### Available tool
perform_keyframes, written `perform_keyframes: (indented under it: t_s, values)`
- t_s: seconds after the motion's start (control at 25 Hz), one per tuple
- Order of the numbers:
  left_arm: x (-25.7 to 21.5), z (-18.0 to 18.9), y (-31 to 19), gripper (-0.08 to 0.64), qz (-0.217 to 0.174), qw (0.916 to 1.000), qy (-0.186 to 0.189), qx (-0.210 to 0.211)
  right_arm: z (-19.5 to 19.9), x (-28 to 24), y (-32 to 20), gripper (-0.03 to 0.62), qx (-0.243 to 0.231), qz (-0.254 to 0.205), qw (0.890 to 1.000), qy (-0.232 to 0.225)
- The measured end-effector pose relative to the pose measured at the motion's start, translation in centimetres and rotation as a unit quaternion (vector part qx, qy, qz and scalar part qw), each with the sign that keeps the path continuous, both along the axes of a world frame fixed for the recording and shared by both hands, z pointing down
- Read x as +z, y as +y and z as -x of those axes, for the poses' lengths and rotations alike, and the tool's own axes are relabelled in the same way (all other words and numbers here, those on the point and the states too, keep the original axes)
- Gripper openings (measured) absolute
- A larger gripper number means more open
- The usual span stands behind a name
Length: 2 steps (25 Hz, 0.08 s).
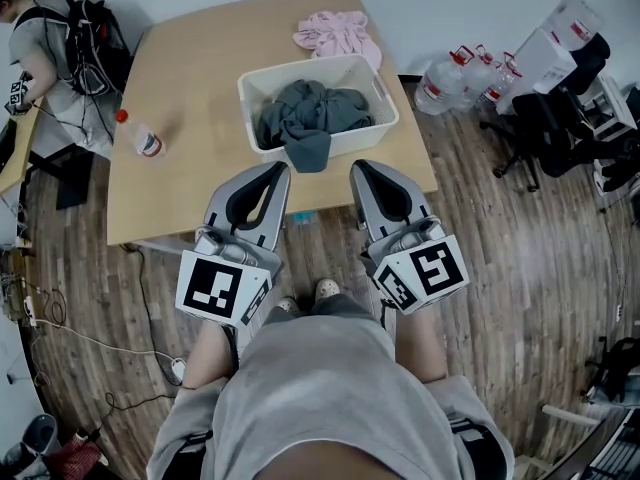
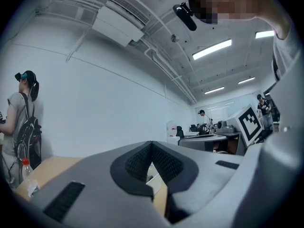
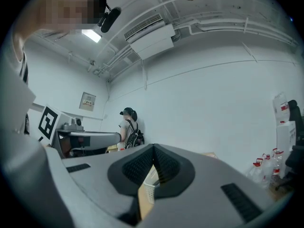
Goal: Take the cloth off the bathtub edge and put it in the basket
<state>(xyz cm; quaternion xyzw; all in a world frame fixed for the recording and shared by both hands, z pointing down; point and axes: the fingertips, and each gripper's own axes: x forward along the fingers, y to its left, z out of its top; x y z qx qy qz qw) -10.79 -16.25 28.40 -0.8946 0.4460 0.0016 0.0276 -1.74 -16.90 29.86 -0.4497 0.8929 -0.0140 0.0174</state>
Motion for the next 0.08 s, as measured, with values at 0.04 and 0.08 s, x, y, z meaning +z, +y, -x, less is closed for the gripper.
perform_keyframes:
  t_s: [0.04, 0.08]
  values:
    - [-0.05, -0.06, 0.00, 0.014, 0.000, 1.0000, 0.000, 0.000, -0.07, -0.05, 0.01, 0.009, 0.000, 0.000, 1.000, -0.001]
    - [-0.09, -0.13, 0.01, 0.015, -0.001, 1.0000, 0.000, 0.000, -0.15, -0.11, 0.02, 0.009, 0.000, 0.000, 1.000, -0.002]
